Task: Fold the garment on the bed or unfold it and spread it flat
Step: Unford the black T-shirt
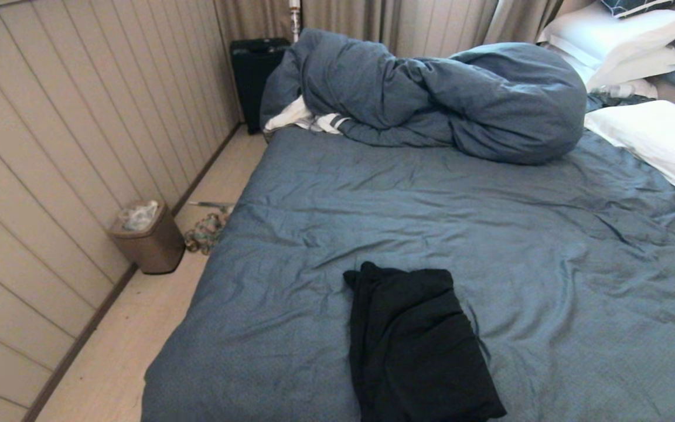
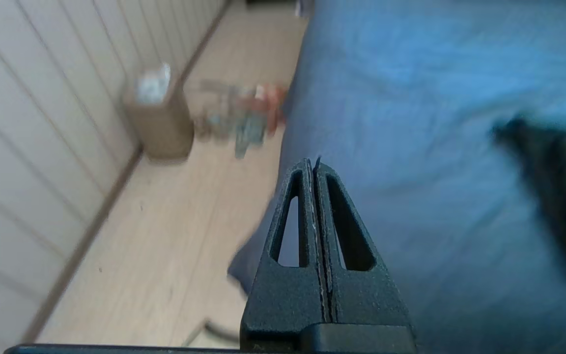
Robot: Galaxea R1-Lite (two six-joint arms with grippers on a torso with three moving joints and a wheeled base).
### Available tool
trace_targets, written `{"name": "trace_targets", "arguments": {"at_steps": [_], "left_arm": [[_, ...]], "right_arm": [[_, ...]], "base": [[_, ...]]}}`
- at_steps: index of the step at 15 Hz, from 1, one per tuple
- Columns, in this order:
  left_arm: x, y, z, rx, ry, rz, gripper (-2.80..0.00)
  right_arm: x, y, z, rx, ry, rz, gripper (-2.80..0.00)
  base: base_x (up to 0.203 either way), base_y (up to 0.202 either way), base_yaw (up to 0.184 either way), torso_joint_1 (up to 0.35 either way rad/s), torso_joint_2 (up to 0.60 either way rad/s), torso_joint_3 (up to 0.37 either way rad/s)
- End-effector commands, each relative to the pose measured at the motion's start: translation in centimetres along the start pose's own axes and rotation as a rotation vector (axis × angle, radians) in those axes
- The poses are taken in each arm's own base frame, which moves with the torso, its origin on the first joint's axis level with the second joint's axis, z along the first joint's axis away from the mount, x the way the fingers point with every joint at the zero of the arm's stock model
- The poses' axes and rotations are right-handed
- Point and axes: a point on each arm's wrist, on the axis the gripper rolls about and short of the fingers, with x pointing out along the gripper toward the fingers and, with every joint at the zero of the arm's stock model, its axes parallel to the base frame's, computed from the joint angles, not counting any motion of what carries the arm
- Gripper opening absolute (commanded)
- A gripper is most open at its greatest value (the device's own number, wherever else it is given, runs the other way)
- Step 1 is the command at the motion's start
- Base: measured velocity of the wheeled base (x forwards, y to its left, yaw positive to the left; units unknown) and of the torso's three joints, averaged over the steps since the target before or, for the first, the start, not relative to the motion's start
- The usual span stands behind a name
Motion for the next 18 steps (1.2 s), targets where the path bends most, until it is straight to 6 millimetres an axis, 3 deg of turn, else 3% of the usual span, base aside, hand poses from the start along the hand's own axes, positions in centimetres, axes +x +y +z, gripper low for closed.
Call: {"name": "trace_targets", "arguments": {"at_steps": [1,4,6,8,11,13,16,18], "left_arm": [[0.6,0.0,4.6,-0.004,0.034,-0.003,-2.80],[4.1,-0.2,10.0,-0.017,0.195,-0.079,-2.80],[8.0,-0.3,11.8,-0.037,0.342,-0.121,-2.80],[12.6,-0.6,12.8,-0.097,0.497,-0.190,-2.80],[19.1,-2.2,13.0,-0.234,0.717,-0.359,-2.80],[22.3,-4.3,11.4,-0.269,0.871,-0.455,-2.80],[25.3,-7.4,8.3,-0.264,1.058,-0.532,-2.80],[26.5,-8.6,6.6,-0.266,1.125,-0.554,-2.80]], "right_arm": [[0.6,-0.1,3.5,0.013,0.050,0.017,-2.80],[4.1,-0.2,9.1,0.090,0.164,0.048,-2.80],[7.8,-0.3,11.9,0.131,0.252,0.056,-2.80],[12.1,-0.3,13.1,0.155,0.368,0.062,-2.80],[19.1,0.3,12.8,0.166,0.549,0.089,-2.80],[23.2,1.7,12.0,0.157,0.649,0.132,-2.80],[27.8,6.4,9.7,0.076,0.787,0.207,-2.80],[29.1,10.8,7.7,-0.001,0.857,0.252,-2.80]], "base": [[0.000,0.000,0.000,0.000,0.00,0.000],[0.000,0.000,0.000,0.000,0.00,0.000],[0.000,0.000,0.000,0.000,0.00,0.000],[0.000,0.000,0.000,0.000,0.00,0.000],[0.000,0.000,0.000,0.000,0.00,0.000],[0.000,0.000,0.000,0.000,0.00,0.000],[0.000,0.000,0.000,0.000,0.00,0.000],[0.000,0.000,0.000,0.000,0.00,0.000]]}}
